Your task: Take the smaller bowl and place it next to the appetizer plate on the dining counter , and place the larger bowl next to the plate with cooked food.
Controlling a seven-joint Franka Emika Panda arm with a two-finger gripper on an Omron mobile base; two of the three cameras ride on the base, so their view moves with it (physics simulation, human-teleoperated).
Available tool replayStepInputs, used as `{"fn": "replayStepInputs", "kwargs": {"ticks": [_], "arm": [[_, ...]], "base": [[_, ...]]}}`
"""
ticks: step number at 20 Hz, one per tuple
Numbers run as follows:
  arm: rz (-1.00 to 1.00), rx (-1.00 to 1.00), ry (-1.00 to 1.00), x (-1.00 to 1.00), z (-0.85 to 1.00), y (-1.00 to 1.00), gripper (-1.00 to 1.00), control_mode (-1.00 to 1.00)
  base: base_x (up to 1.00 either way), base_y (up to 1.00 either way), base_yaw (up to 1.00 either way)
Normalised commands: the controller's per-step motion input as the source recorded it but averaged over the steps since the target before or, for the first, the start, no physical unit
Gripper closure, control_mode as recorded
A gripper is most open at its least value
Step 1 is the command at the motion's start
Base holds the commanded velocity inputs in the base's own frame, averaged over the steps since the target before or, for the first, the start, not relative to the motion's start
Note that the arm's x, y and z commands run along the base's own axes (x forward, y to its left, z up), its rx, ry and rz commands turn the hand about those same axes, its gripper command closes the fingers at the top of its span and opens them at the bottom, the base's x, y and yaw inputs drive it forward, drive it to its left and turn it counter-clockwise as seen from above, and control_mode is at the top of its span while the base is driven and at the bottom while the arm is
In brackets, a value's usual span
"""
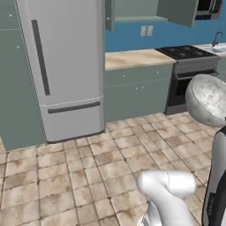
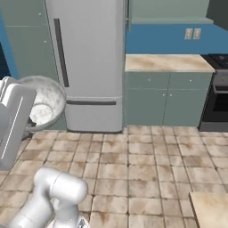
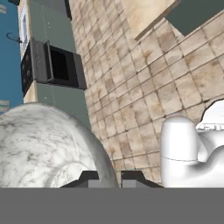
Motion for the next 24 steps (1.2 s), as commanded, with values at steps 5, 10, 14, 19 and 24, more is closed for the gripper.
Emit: {"fn": "replayStepInputs", "kwargs": {"ticks": [5,10,14,19,24], "arm": [[0.00,0.00,0.00,0.00,0.00,0.00,1.00,1.00],[0.00,0.00,0.00,0.00,0.00,0.00,1.00,1.00],[0.00,0.00,0.00,0.00,0.00,0.00,1.00,1.00],[0.00,0.00,0.00,0.00,0.00,0.00,1.00,1.00],[0.00,0.00,0.00,0.00,0.00,0.00,1.00,1.00]], "base": [[-1.00,-0.50,0.00],[-1.00,-0.28,0.00],[-1.00,0.00,0.00],[-1.00,0.00,0.00],[-1.00,0.00,0.00]]}}
